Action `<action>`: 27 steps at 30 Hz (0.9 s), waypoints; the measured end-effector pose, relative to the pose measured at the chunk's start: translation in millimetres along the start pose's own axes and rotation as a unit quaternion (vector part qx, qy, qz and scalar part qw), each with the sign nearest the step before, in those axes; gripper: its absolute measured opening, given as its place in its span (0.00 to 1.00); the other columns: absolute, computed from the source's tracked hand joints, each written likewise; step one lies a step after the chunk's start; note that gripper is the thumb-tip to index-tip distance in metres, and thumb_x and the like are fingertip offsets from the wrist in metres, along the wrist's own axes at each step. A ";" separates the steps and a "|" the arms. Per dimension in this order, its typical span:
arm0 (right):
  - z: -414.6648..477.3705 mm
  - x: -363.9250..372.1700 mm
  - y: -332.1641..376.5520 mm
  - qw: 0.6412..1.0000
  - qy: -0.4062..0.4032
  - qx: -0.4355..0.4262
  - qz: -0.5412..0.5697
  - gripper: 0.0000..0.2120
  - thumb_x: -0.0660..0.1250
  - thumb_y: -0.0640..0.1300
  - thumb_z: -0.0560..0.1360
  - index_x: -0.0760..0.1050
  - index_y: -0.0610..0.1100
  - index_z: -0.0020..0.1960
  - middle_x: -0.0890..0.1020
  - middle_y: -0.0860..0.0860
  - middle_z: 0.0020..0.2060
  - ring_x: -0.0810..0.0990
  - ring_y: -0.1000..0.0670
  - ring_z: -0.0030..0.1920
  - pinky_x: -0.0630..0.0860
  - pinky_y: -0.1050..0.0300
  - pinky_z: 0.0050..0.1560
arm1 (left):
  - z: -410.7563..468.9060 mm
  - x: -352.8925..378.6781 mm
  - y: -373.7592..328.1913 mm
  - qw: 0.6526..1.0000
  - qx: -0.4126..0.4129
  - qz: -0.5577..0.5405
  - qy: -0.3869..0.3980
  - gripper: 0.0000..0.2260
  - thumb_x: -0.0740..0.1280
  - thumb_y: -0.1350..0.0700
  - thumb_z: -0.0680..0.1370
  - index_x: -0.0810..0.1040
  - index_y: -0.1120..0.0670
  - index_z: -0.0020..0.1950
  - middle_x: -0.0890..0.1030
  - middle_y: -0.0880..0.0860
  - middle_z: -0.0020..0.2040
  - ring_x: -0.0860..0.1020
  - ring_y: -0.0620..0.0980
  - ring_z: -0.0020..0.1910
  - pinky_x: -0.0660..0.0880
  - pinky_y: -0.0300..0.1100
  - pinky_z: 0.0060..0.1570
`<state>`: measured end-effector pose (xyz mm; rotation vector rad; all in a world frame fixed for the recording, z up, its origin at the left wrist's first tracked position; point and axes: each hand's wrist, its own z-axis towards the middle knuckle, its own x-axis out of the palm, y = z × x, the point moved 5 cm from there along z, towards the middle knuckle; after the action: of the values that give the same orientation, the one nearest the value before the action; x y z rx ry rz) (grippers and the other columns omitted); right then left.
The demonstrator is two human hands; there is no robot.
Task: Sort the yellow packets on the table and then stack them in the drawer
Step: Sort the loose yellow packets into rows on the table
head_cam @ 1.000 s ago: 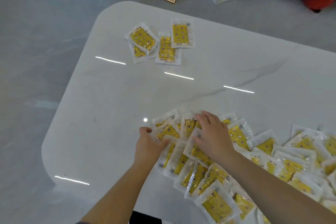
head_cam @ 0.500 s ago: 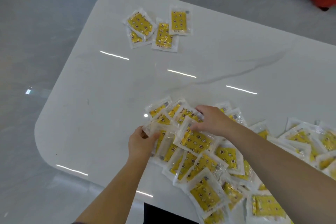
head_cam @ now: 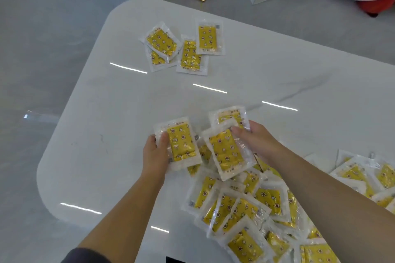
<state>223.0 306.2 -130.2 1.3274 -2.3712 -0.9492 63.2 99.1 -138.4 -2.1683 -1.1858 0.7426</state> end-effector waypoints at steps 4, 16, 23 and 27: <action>25.5 5.8 26.7 0.987 -0.046 0.039 0.149 0.09 0.66 0.47 0.78 0.78 0.46 0.57 0.85 0.49 0.50 0.84 0.49 0.50 0.79 0.49 0.53 | 35.0 2.0 -36.8 1.000 0.011 0.004 0.009 0.05 0.64 0.53 0.81 0.77 0.52 0.54 0.84 0.53 0.50 0.83 0.50 0.46 0.80 0.45 0.39; 178.7 4.1 182.5 0.962 -0.262 -0.080 -0.006 0.09 0.64 0.45 0.75 0.76 0.45 0.54 0.81 0.49 0.50 0.80 0.46 0.51 0.77 0.49 0.54 | 201.1 33.4 -203.9 0.967 0.111 0.190 -0.126 0.12 0.62 0.54 0.78 0.68 0.55 0.36 0.75 0.53 0.39 0.73 0.54 0.40 0.68 0.43 0.39; 193.4 -8.7 192.7 0.892 -0.332 -0.042 -0.305 0.24 0.68 0.55 0.74 0.68 0.45 0.64 0.72 0.45 0.58 0.73 0.41 0.59 0.71 0.50 0.46 | 233.5 58.9 -218.1 0.942 0.148 0.276 -0.118 0.05 0.61 0.58 0.77 0.71 0.57 0.42 0.77 0.61 0.53 0.76 0.59 0.48 0.68 0.43 0.42; 186.9 -21.9 189.8 0.880 -0.329 -0.035 -0.342 0.29 0.68 0.59 0.73 0.66 0.46 0.68 0.71 0.45 0.62 0.71 0.41 0.62 0.72 0.46 0.53 | 233.0 79.0 -231.4 0.946 0.185 0.258 -0.063 0.09 0.62 0.59 0.77 0.75 0.56 0.55 0.78 0.55 0.56 0.76 0.53 0.54 0.69 0.40 0.47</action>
<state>13.6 471.7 -144.8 2.1441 -2.2342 -1.9228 -191.3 320.5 -156.1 -2.1360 -0.4636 1.2288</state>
